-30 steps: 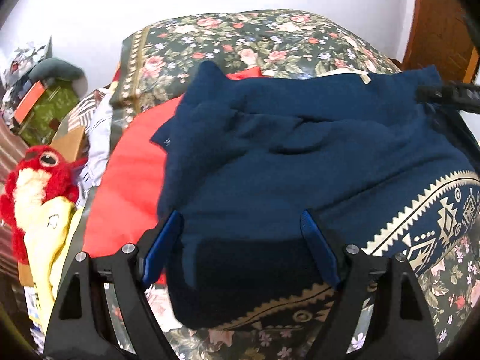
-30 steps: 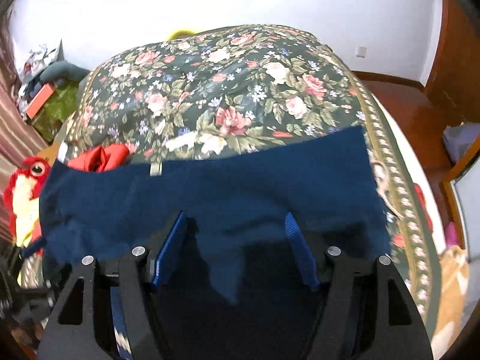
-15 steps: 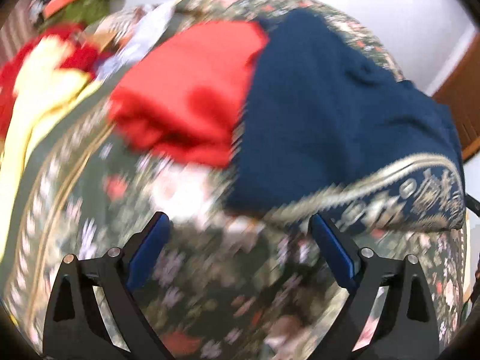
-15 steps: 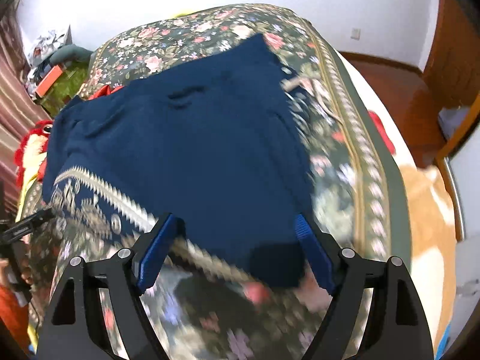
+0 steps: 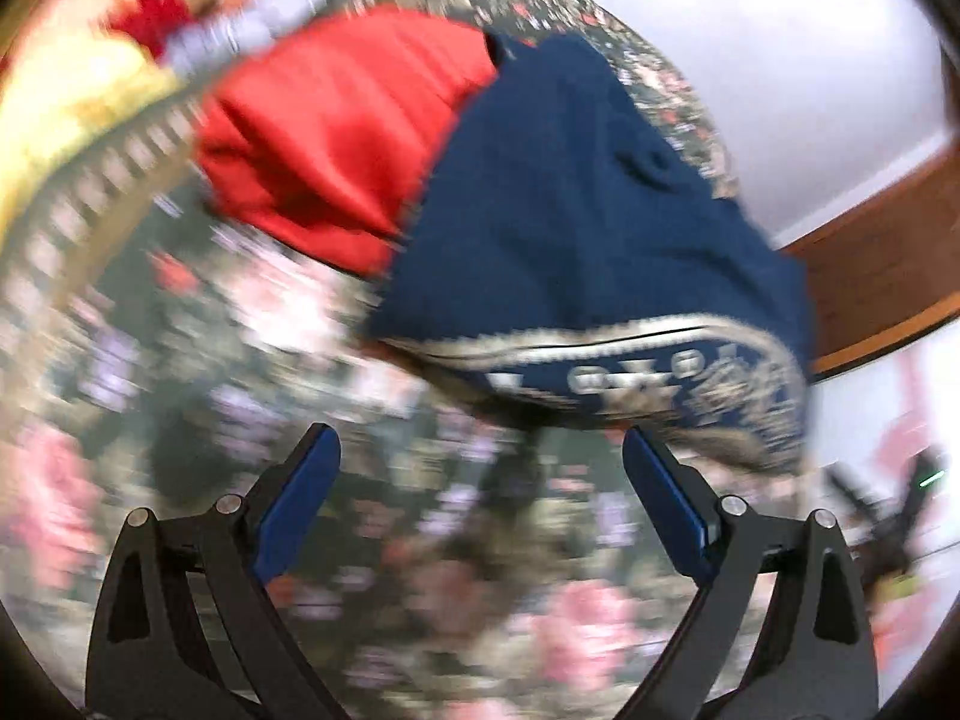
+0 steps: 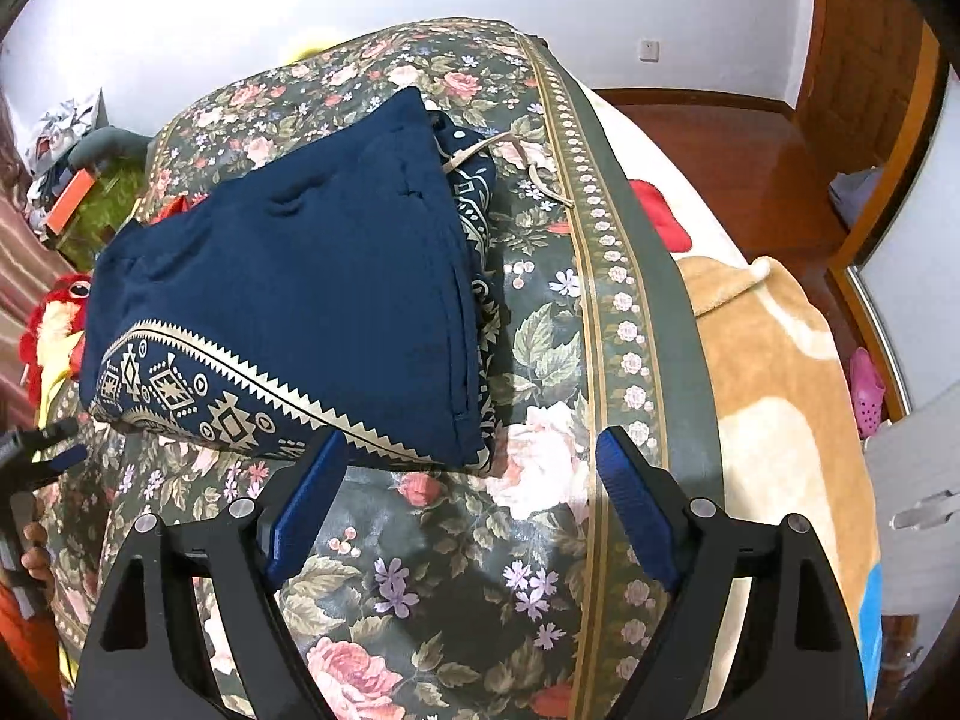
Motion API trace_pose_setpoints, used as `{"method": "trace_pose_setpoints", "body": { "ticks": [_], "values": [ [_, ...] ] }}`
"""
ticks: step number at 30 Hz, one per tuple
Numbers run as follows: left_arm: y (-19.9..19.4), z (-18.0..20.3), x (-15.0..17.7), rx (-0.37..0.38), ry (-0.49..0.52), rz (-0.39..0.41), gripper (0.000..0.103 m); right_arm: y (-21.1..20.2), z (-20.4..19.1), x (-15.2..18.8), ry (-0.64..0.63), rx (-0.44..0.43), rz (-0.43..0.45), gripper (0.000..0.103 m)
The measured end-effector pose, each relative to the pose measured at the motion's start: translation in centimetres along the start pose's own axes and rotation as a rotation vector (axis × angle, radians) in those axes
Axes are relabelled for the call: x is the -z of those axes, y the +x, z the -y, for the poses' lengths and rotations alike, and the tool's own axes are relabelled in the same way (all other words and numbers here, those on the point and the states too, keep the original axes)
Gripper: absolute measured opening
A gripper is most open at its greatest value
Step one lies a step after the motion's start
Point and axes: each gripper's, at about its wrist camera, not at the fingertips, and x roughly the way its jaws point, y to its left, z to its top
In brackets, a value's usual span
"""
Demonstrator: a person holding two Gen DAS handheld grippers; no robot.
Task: Fold large clothes
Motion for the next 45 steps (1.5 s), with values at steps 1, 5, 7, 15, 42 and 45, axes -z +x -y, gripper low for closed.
{"method": "trace_pose_setpoints", "body": {
  "ticks": [1,5,7,15,42,45],
  "values": [
    [0.6,-0.2,-0.1,0.055,-0.045,-0.011,0.096,0.1,-0.1,-0.1,-0.001,0.000,-0.003,0.082],
    [2.8,-1.5,-1.0,0.239,-0.207,-0.034,0.096,0.0,-0.2,0.5,0.000,-0.010,-0.006,0.082],
    [4.1,-2.3,-1.4,0.355,-0.292,-0.044,0.096,0.1,-0.4,0.6,0.001,-0.018,-0.010,0.082],
    [7.0,-2.5,-4.9,0.395,-0.349,0.038,0.091,2.2,-1.7,0.4,-0.020,-0.051,-0.035,0.082],
    [-11.4,14.1,-1.7,0.025,0.136,0.538,0.014,-2.2,-10.1,-1.5,-0.117,-0.251,-0.020,0.082],
    [-12.8,14.7,-0.2,-0.046,0.224,0.571,0.014,-1.7,-13.4,-1.5,-0.178,-0.288,-0.020,0.083]
  ]
}}
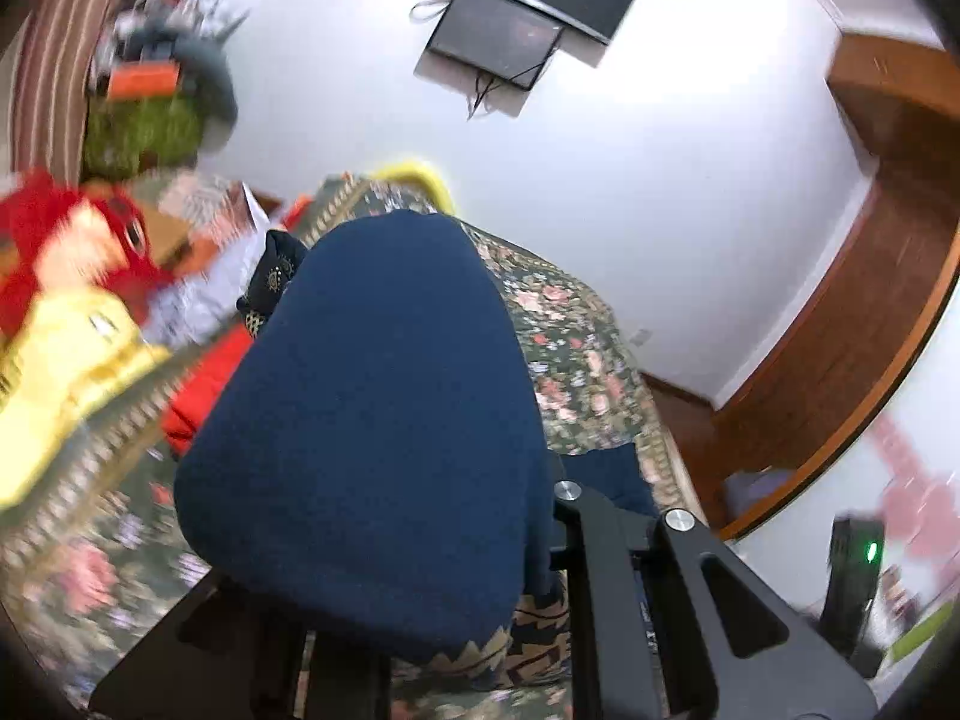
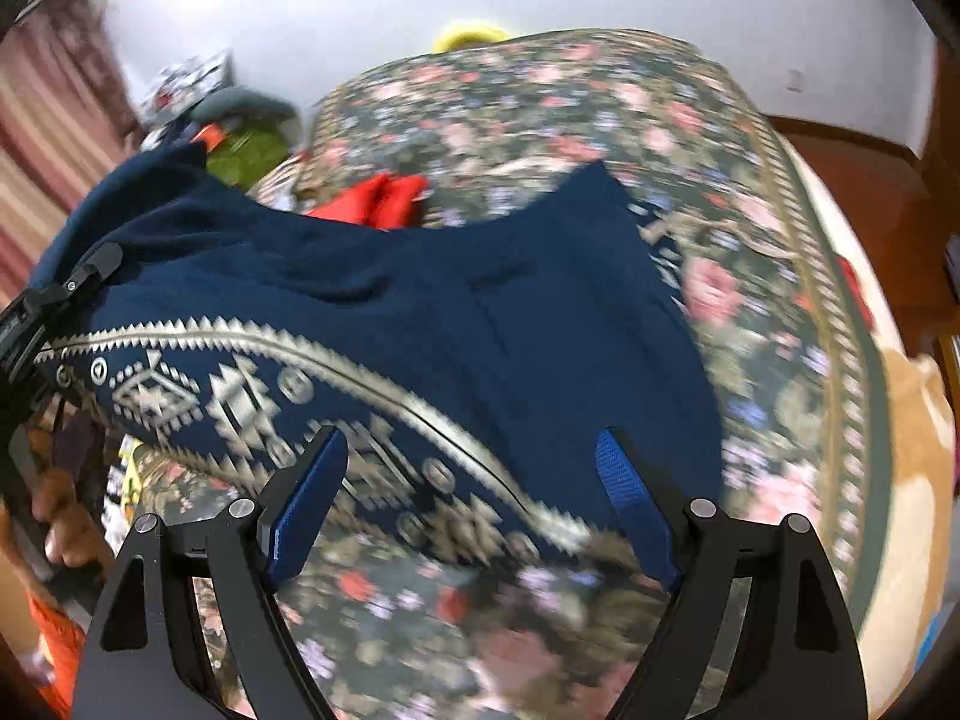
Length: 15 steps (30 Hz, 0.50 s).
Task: Fold large clothes
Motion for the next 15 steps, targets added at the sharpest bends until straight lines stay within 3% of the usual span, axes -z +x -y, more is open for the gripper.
{"method": "trace_pose_setpoints", "body": {
  "ticks": [6,9,13,15],
  "values": [
    [1.4,-0.3,1.5,-0.100,0.106,-0.059,0.015,5.8,-3.7,0.8,-0.083,-0.057,-0.130,0.083],
    [3.5,-1.0,2.5,-0.101,0.106,-0.120,0.014,9.0,-4.3,2.0,-0.118,-0.044,-0.207,0.086],
    [4.2,0.8,3.5,-0.098,0.164,-0.129,0.014,8.3,-4.2,2.6,-0.178,-0.047,-0.213,0.087],
    [4.3,2.5,3.5,-0.058,0.184,-0.125,0.014,6.4,-3.4,2.8,-0.173,-0.058,-0.185,0.087]
  ]
}}
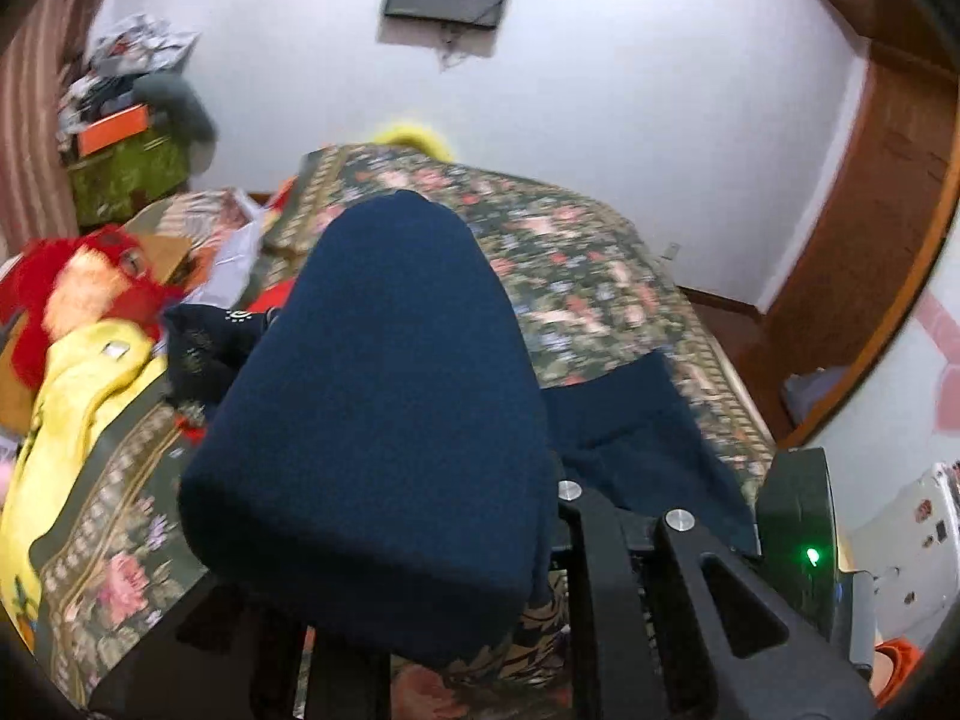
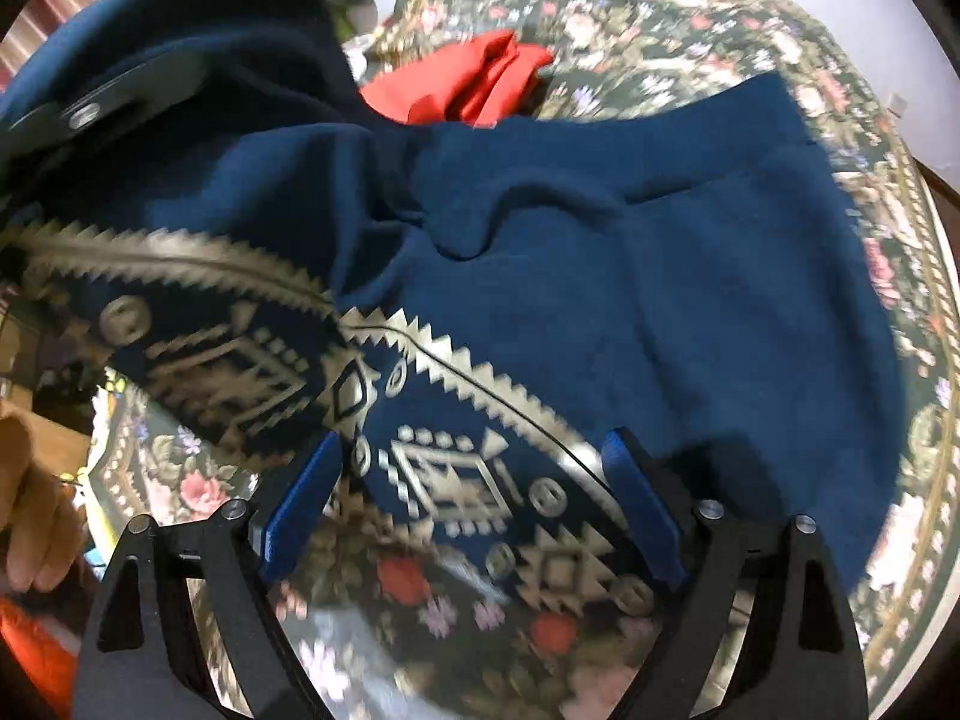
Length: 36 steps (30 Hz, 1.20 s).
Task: Fold large clothes
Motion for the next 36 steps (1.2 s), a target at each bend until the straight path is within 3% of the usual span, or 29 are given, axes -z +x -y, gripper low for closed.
{"method": "trace_pose_setpoints", "body": {
  "ticks": [2,7,12,14,16,20,23,24,25,28,36],
  "values": [
    [0.2,2.1,-0.5,0.045,0.024,-0.006,0.014,-2.4,1.6,1.2,0.024,0.029,0.054,0.087],
    [3.0,9.8,0.7,0.138,0.223,-0.082,0.014,-7.0,7.3,4.3,0.179,0.132,0.124,0.087],
    [9.4,15.1,5.9,0.249,0.384,-0.349,0.016,-10.3,13.4,7.7,0.365,0.221,0.133,0.087],
    [10.4,15.6,7.7,0.240,0.429,-0.395,0.016,-11.4,14.8,9.1,0.412,0.231,0.142,0.087],
    [10.0,15.9,8.4,0.220,0.490,-0.372,0.018,-12.2,15.2,10.0,0.417,0.243,0.149,0.087],
    [9.3,15.3,7.9,0.252,0.481,-0.402,0.024,-13.3,15.0,10.4,0.398,0.251,0.173,0.087],
    [7.9,14.7,7.7,0.269,0.484,-0.406,0.049,-14.2,13.6,9.7,0.371,0.233,0.205,0.087],
    [7.5,14.5,7.6,0.287,0.475,-0.414,0.067,-14.3,13.5,9.6,0.361,0.228,0.213,0.087],
    [6.5,14.2,7.5,0.311,0.456,-0.406,0.077,-14.5,12.9,9.3,0.344,0.222,0.223,0.087],
    [3.4,14.0,7.3,0.308,0.450,-0.354,0.082,-14.4,11.8,8.7,0.307,0.206,0.250,0.087],
    [-0.9,9.1,4.3,0.200,0.396,-0.223,0.087,-13.7,7.0,5.7,0.176,0.124,0.293,0.087]
  ]
}}
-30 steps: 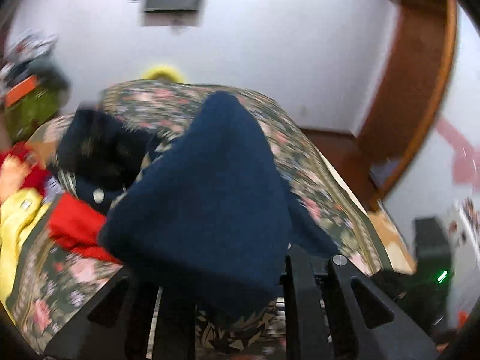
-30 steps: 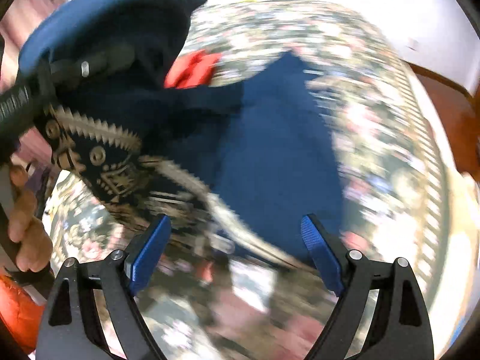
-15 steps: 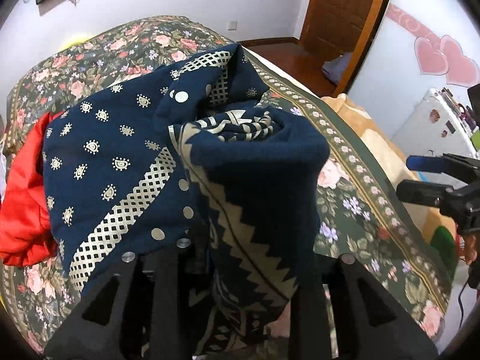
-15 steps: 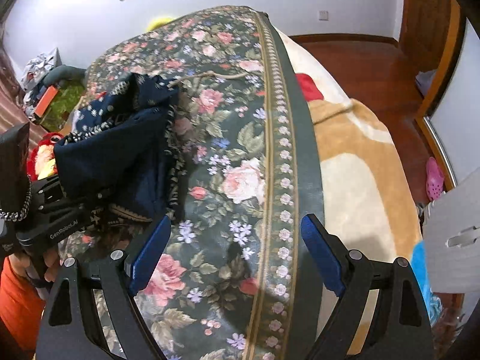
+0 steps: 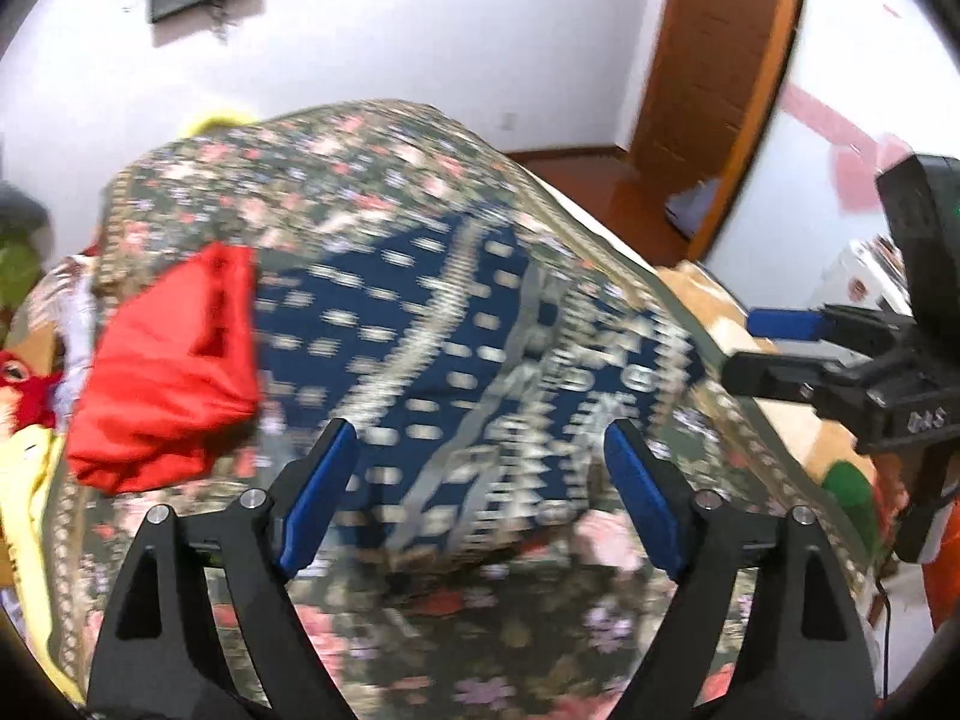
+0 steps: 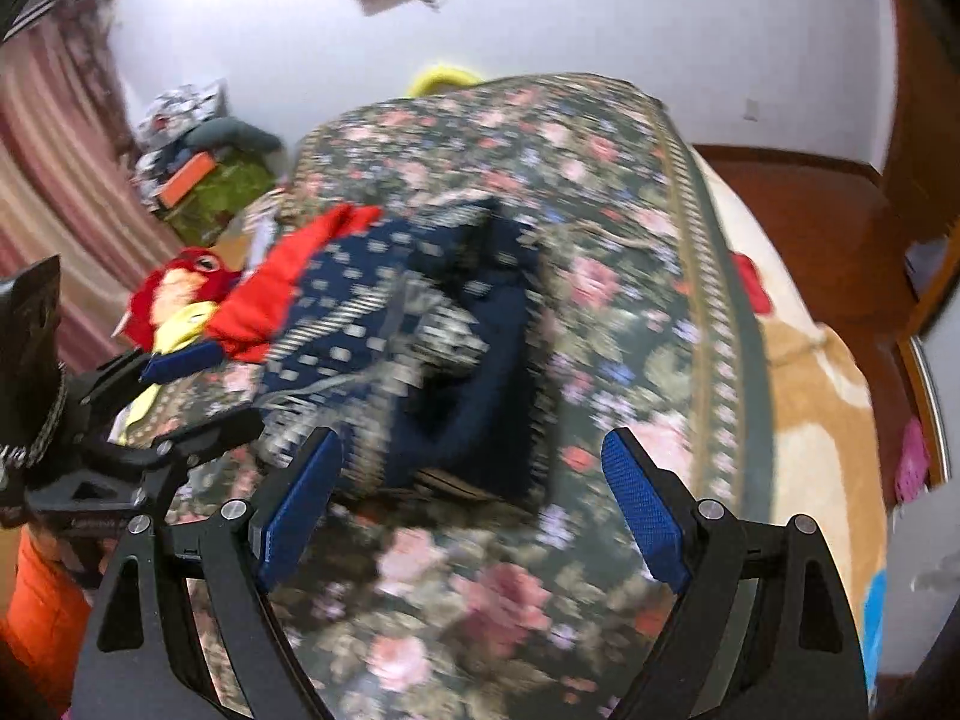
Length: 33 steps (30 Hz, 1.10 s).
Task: Fold large clothes
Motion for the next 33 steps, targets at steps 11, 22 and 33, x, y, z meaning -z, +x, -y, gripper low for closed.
{"method": "trace_pose_setpoints", "body": {
  "ticks": [11,22,33],
  "values": [
    [4.9,-5.2,1.4,-0.088,-0.111,-0.115,0.089,5.0,-0.5,-1.6,0.055,-0.014,-0.015,0.087],
    [7.0,-4.2,3.7,-0.039,-0.139,-0.127,0.092,6.3,2.9,0.9,0.072,0.105,-0.108,0.087],
    [6.7,-4.2,3.8,-0.061,-0.141,-0.113,0.093,8.3,0.4,-3.9,0.041,0.013,-0.059,0.087]
  ]
}}
